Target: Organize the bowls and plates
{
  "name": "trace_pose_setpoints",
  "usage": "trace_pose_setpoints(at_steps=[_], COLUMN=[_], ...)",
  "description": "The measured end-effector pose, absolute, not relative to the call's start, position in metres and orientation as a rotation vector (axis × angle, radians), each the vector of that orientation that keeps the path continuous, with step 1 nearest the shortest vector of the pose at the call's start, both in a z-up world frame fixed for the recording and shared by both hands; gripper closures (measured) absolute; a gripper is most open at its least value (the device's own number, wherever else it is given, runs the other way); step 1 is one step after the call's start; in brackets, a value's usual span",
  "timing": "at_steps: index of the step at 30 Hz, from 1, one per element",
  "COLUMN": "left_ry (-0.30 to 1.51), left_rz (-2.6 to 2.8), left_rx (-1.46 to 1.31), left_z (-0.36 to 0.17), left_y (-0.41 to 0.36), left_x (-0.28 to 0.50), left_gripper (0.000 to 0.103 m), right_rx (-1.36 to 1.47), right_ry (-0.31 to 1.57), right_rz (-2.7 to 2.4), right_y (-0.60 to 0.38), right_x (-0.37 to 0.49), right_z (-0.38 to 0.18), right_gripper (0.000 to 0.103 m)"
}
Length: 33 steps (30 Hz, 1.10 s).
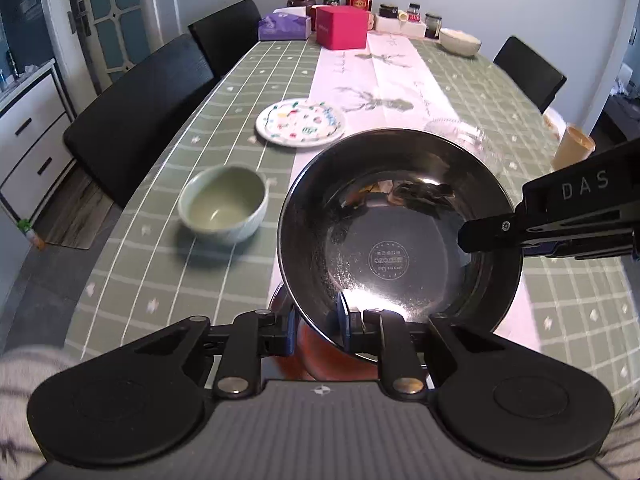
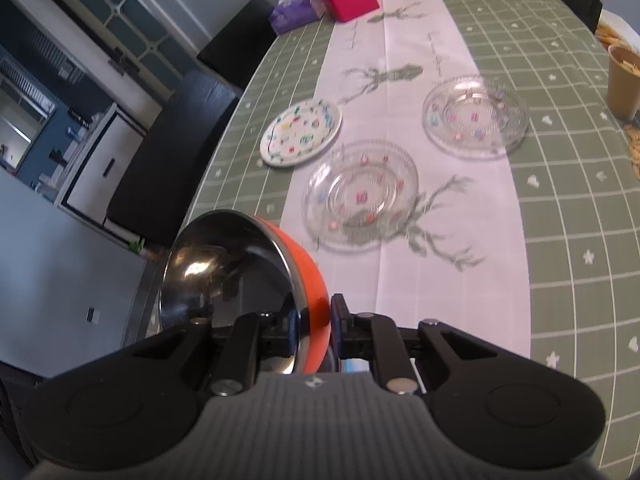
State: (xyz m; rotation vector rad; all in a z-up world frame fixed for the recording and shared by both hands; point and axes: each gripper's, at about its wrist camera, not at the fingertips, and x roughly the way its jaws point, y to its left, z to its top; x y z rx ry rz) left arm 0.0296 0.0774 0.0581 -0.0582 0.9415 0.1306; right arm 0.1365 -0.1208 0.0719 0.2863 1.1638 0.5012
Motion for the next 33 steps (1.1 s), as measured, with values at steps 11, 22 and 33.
trace_pose_setpoints(at_steps=[11, 22, 33], left_ry=[0.968, 0.966, 0.924], left_rz=[0.158, 0.165, 0.174], left_rx=[0.022, 0.06, 0.074], left_z=[0.044, 0.042, 0.045], left_y=[0.074, 0.071, 0.067], left_x=[0.013, 0.012, 0.015], left_gripper=[0.079, 0.079, 0.04], right_rx=[0.223, 0.107, 0.043], right_ry=[1.298, 1.249, 1.183], right_rz=[0.5, 0.495, 0.488], right_y=[-0.109, -0.096, -0.089], right_x=[0.129, 0.126, 0.122], right_z=[0.047, 0.049, 0.055], right_gripper=[0.089, 0.089, 0.085])
